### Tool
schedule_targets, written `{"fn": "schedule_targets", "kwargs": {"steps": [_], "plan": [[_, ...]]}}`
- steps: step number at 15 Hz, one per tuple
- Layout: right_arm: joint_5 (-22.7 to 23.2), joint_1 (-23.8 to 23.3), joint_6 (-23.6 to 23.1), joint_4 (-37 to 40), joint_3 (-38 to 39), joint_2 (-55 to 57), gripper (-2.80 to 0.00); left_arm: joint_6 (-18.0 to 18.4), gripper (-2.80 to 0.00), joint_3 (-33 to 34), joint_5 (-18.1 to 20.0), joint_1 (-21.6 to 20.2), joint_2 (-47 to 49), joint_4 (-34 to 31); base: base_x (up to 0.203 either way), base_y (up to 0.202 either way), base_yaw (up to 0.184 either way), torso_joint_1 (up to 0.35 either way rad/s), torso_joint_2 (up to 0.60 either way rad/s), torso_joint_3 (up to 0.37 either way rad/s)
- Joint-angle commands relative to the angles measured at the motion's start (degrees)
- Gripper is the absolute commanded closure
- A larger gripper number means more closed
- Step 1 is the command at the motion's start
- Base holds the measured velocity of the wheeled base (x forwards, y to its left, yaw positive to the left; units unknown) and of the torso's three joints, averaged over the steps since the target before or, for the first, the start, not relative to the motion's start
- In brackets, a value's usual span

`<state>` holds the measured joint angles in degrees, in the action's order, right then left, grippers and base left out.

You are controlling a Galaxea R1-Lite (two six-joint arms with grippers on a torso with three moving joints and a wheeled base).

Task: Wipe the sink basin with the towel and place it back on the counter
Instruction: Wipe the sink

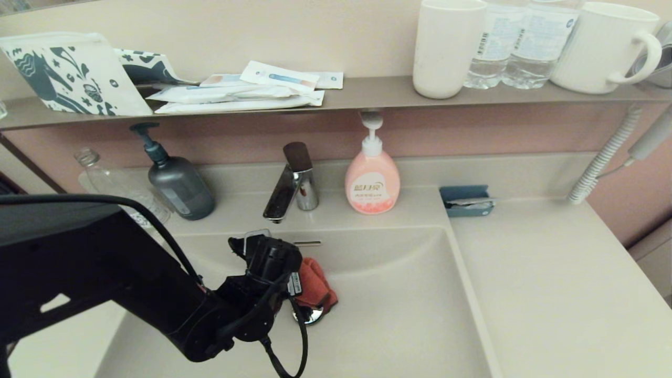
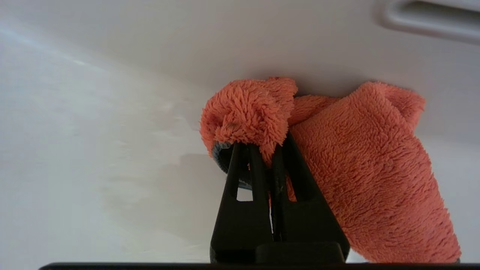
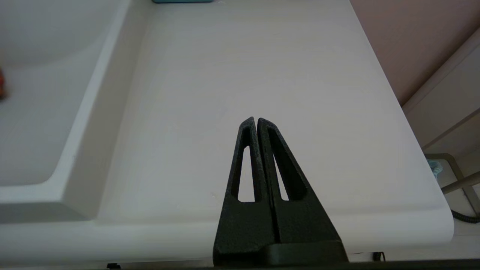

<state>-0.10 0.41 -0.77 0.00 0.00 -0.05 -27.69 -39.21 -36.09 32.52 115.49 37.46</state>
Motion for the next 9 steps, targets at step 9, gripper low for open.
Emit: {"fn": "schedule_targets", "kwargs": {"steps": [9], "plan": [[0.01,0.02,-0.02,0.0,0.0,0.05,0.0,5.74,0.0,5.48,7.15,-10.92,-5.52,1.09,0.0,0.0,0.0,0.0,0.0,0.0]]}}
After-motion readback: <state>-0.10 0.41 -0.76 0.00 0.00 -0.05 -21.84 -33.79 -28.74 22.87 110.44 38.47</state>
